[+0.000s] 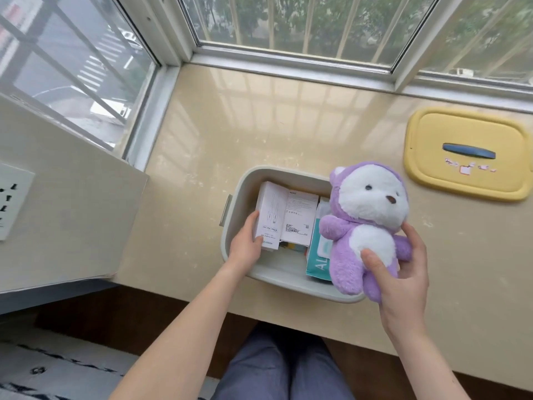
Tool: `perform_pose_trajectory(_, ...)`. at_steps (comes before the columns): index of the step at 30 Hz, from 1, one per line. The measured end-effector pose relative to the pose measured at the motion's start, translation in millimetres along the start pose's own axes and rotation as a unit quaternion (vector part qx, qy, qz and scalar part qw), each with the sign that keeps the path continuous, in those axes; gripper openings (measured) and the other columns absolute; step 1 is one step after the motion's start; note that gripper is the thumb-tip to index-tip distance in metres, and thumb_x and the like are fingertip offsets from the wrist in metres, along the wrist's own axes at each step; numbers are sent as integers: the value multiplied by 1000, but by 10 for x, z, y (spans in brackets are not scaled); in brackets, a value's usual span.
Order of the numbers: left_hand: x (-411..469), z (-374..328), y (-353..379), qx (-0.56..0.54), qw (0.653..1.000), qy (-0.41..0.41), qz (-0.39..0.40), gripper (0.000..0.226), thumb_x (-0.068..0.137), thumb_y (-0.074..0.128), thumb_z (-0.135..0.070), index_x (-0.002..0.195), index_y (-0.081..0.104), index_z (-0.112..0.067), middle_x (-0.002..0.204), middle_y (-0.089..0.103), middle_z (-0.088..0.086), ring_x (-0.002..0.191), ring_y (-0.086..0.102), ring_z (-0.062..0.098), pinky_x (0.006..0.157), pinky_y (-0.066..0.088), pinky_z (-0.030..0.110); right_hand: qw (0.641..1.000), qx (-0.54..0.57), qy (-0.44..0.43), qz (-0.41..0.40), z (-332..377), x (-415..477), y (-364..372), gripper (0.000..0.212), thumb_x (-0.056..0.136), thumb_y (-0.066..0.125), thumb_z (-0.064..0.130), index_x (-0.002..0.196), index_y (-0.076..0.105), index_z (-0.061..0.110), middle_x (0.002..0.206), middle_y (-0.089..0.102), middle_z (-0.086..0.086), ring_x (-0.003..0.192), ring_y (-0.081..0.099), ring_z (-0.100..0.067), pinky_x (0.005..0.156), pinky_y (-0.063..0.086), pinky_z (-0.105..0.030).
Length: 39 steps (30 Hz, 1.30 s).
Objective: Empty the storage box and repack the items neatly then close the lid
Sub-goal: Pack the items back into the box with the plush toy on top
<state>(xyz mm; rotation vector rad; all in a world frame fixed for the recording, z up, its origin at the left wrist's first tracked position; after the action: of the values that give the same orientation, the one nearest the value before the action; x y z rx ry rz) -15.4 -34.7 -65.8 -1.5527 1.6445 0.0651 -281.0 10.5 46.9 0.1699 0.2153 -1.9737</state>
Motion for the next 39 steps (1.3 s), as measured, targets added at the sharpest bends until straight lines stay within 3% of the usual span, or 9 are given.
perform_pose_trajectory(5, 98, 19, -32, 35, 999, 19, -18, 72, 89, 62, -8, 151, 31, -29, 153, 35, -5, 137, 39, 14, 103, 29, 22, 1000, -4, 9, 17, -96, 42, -3, 76, 70, 82, 12, 138, 50, 24, 137, 57, -2, 125, 56, -22, 104, 47, -38)
perform_pose_trajectory(9, 192, 59, 0, 31, 1000, 3, -6, 81, 80, 71, -10, 150, 33, -24, 149, 40, -2, 133, 43, 16, 99, 29, 19, 1000, -8, 7, 20, -169, 85, 4, 76, 69, 80, 14, 138, 50, 23, 135, 57, -1, 124, 56, -21, 102, 48, -33)
perform_pose_trajectory(16, 275, 75, 65, 41, 999, -4, -12, 81, 75, 72, -8, 146, 39, -29, 137, 51, -1, 122, 51, 21, 89, 36, 24, 1000, -15, 13, 14, -208, 155, -14, 75, 69, 79, 18, 138, 50, 27, 136, 57, 3, 124, 56, -19, 104, 47, -38)
perform_pose_trajectory(22, 261, 53, 65, 39, 999, 0, -16, 83, 75, 74, -10, 147, 36, -27, 138, 50, 1, 125, 50, 22, 96, 40, 29, 1000, -19, 4, 14, -184, 180, -21, 74, 70, 79, 19, 138, 51, 29, 137, 57, 2, 124, 56, -19, 105, 47, -41)
perform_pose_trajectory(25, 177, -29, 19, 64, 997, 8, -36, 88, 80, 76, -15, 152, 27, -18, 151, 38, 4, 138, 38, 21, 108, 31, 30, 1000, -11, -3, 15, -122, 185, -22, 75, 70, 82, 17, 136, 51, 31, 136, 57, 1, 123, 57, -18, 103, 48, -36)
perform_pose_trajectory(27, 83, -115, -47, 86, 995, 35, -46, 83, 83, 74, -17, 152, 28, -16, 151, 36, 3, 138, 36, 19, 107, 29, 26, 1000, -7, -7, 24, -65, 189, -28, 77, 69, 86, 15, 137, 51, 28, 136, 57, -1, 123, 57, -19, 102, 49, -33)
perform_pose_trajectory(31, -170, -281, -281, 79, 988, 104, -82, 66, 88, 68, -15, 147, 39, -17, 146, 44, -2, 133, 43, 14, 101, 31, 19, 997, -23, -10, 73, 74, 224, -19, 74, 72, 85, 7, 136, 51, 26, 132, 59, 1, 118, 59, -14, 91, 50, -18)
perform_pose_trajectory(35, -388, -286, -559, 73, 960, 188, -197, 55, 86, 68, -10, 138, 51, -17, 135, 54, -2, 125, 50, 14, 104, 42, 31, 984, -65, -6, 165, 158, 306, 58, 75, 65, 85, 16, 132, 54, 32, 130, 60, 14, 112, 59, 0, 87, 48, -11)
perform_pose_trajectory(39, -365, -122, -670, 52, 963, 143, -225, 62, 86, 70, -15, 143, 45, -18, 143, 46, -1, 133, 41, 14, 110, 34, 30, 961, -103, 8, 258, 63, 445, 199, 71, 64, 81, 16, 127, 55, 37, 119, 62, 25, 101, 63, 2, 81, 50, -12)
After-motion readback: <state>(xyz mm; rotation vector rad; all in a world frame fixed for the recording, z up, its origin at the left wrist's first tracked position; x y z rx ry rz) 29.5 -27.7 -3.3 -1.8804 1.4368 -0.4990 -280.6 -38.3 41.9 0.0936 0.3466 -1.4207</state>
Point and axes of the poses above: each hand's wrist, its own x-axis towards the middle knuckle, its own y-axis out of the palm, z = x × y, the point moved 2 cm from there along x, towards the middle knuckle
